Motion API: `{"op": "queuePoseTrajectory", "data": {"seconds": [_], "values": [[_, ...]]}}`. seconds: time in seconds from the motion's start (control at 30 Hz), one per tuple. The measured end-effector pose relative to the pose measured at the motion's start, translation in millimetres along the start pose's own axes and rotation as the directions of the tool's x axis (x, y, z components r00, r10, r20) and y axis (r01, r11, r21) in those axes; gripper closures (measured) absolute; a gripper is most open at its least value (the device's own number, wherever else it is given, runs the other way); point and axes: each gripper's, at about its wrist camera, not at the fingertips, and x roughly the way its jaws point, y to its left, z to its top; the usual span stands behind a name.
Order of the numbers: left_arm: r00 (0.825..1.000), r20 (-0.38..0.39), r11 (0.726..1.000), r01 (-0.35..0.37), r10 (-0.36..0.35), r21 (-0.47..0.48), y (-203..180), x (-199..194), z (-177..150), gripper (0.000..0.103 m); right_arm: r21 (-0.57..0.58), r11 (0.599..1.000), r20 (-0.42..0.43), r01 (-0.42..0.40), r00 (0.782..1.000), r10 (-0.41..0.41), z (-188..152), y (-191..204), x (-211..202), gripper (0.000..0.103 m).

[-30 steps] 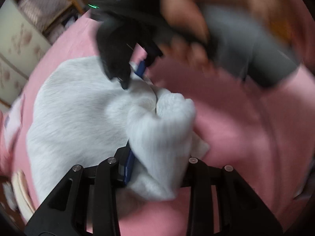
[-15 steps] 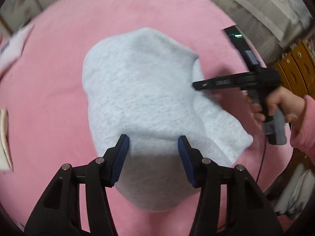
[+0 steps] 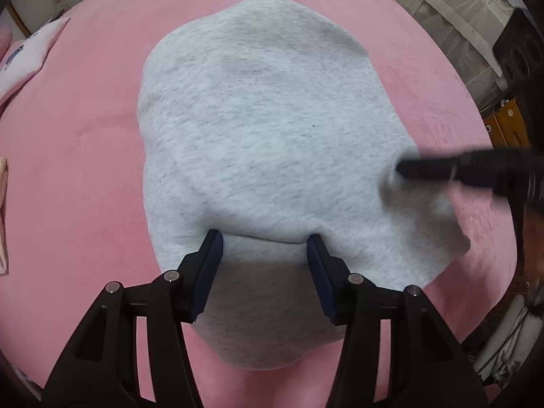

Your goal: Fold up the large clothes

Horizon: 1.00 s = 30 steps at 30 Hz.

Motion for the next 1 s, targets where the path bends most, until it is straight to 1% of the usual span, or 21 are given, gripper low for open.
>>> {"op": "queuePoseTrajectory", "data": {"seconds": [0.03,0.1,0.13,0.2,0.3,0.37,0.4,0.43,0.47,0.53,0.6,0.63,0.7,0.73,0.8,0.83,0.87,0.9,0.93,0.97,1.0], "values": [[1.0,0.005,1.0,0.001,-0.001,-0.005,-1.6,0.3,-2.1,0.055,-0.023,0.999,-0.052,0.023,0.998,-0.024,-7.7,6.4,13.9,0.101],[1.0,0.021,1.0,0.002,-0.001,-0.013,1.2,1.9,-5.4,0.055,-0.059,0.994,-0.104,0.092,0.99,-0.098,-21.8,8.4,37.3,0.102],[1.0,0.025,1.0,0.0,0.0,-0.011,-0.1,0.5,-8.7,0.055,-0.063,0.993,-0.104,0.104,0.988,-0.11,-28.5,4.7,45.2,0.103],[0.999,0.038,1.0,-0.001,0.001,0.014,-1.4,1.9,-10.4,0.055,-0.045,0.991,-0.066,0.127,0.989,-0.129,-36.4,-7.1,45.8,0.103],[0.999,0.04,0.999,0.036,-0.036,0.005,1.9,-6.6,-11.6,0.057,0.048,0.981,-0.01,0.186,0.983,-0.185,-44.0,-33.0,25.2,0.103],[0.996,0.067,0.997,0.059,-0.056,-0.043,12.4,-20.5,-20.5,0.067,0.085,0.98,0.001,0.179,0.984,-0.18,-50.7,-47.2,10.8,0.103],[0.996,0.064,0.996,0.062,-0.058,-0.065,15.8,-25.3,-24.3,0.069,0.086,0.977,0.001,0.193,0.981,-0.194,-53.0,-49.5,7.3,0.103],[0.997,0.064,0.995,0.057,-0.052,-0.085,19.6,-31.9,-28.5,0.08,0.056,0.973,-0.004,0.224,0.975,-0.224,-55.1,-48.6,5.0,0.103],[0.997,0.065,0.993,0.039,-0.032,-0.11,26.8,-46.0,-32.2,0.1,0.018,0.967,-0.002,0.255,0.967,-0.255,-57.0,-46.7,3.8,0.103],[0.998,0.065,0.988,0.034,-0.024,-0.151,36.7,-67.7,-43.1,0.103,-0.011,0.954,-0.001,0.3,0.954,-0.3,-62.0,-42.9,2.7,0.103],[0.986,0.147,0.979,0.109,-0.085,-0.171,52.8,-91.6,-50.2,0.103,0.023,0.932,0.007,0.361,0.932,-0.362,-62.2,-43.0,-11.4,0.103],[0.981,0.165,0.978,0.128,-0.101,-0.163,57.1,-100.5,-50.1,0.103,0.056,0.922,0.007,0.383,0.923,-0.384,-60.9,-42.8,-20.3,0.103],[0.968,0.216,0.975,0.163,-0.128,-0.151,64.6,-103.6,-37.5,0.103,0.097,0.902,0.018,0.421,0.905,-0.425,-57.3,-37.1,-35.2,0.103],[0.959,0.24,0.969,0.192,-0.153,-0.152,69.1,-101.4,-27.5,0.103,0.099,0.899,0.04,0.427,0.901,-0.432,-52.1,-30.1,-44.0,0.103],[0.938,0.276,0.953,0.26,-0.211,-0.157,78.3,-91.0,-5.5,0.103,0.067,0.915,0.116,0.399,0.907,-0.404,-41.8,-13.0,-58.8,0.103],[0.925,0.282,0.937,0.307,-0.253,-0.166,84.5,-83.1,8.0,0.103,0.052,0.931,0.145,0.361,0.92,-0.365,-35.9,-6.1,-63.8,0.103],[0.919,0.281,0.926,0.334,-0.278,-0.176,85.9,-77.6,16.8,0.103,0.038,0.953,0.167,0.3,0.939,-0.302,-27.7,0.1,-68.3,0.103],[0.904,0.277,0.902,0.385,-0.325,-0.198,92.4,-66.7,29.4,0.103,0.029,0.976,0.175,0.217,0.96,-0.218,-18.5,3.6,-68.9,0.103],[0.897,0.277,0.889,0.407,-0.345,-0.211,93.8,-58.7,37.0,0.103,0.026,0.991,0.173,0.128,0.976,-0.13,-10.4,5.3,-65.9,0.103],[0.89,0.281,0.875,0.426,-0.36,-0.23,99.3,-55.7,41.7,0.103,0.028,0.999,0.171,0.043,0.984,-0.047,-2.9,5.6,-61.9,0.103],[0.89,0.269,0.861,0.435,-0.367,-0.264,102.5,-42.3,47.6,0.103,0.034,0.999,0.162,-0.017,0.987,0.012,5.0,3.9,-55.1,0.103]]}}
